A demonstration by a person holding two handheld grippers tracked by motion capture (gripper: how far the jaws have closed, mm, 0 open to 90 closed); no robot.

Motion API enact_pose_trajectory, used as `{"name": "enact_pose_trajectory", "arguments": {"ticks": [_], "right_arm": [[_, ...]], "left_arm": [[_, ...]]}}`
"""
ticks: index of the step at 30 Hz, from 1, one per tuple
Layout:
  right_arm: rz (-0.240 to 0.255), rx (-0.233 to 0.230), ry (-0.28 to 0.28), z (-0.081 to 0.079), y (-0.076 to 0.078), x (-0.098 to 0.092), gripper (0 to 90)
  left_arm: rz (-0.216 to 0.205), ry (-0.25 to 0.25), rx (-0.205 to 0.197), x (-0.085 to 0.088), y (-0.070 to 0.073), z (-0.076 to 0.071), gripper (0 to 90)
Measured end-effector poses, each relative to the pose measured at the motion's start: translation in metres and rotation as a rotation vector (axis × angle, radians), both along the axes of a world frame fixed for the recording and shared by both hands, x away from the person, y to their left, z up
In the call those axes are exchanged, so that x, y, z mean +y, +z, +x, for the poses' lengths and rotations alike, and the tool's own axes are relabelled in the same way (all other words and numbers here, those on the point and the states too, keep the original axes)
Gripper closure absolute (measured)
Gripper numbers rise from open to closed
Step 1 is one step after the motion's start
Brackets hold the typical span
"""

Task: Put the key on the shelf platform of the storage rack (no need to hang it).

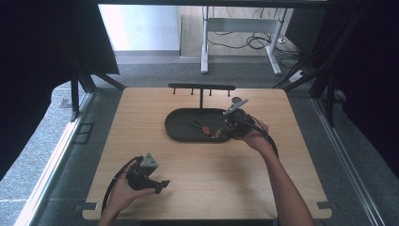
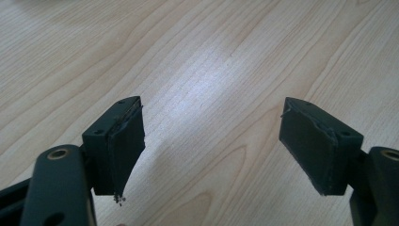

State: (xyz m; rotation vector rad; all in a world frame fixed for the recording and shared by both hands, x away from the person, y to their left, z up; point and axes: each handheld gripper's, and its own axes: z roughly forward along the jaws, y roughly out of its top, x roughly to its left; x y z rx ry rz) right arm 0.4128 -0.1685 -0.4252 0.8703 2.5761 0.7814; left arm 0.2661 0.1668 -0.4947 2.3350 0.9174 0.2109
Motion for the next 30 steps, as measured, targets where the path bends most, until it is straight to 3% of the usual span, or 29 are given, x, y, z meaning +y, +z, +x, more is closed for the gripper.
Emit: {"name": "enact_pose_trajectory", "arguments": {"ticks": [10,15,24,30], "right_arm": [[0.046,-0.002,0.004,-0.036,-0.01,-0.031,56.2],[0.08,0.015,-0.002,-0.057,-0.024,-0.048,55.8],[0.128,0.048,-0.038,-0.077,-0.052,-0.069,54.6],[0.127,0.058,-0.048,-0.087,-0.062,-0.073,51.6]], "left_arm": [[0.011,-0.004,-0.001,-0.004,-0.002,0.0,23.3],[0.008,0.002,0.0,-0.005,-0.001,-0.002,23.3],[0.02,-0.003,0.004,-0.009,-0.003,-0.002,23.3],[0.021,-0.002,0.0,-0.008,-0.001,-0.003,23.3]]}}
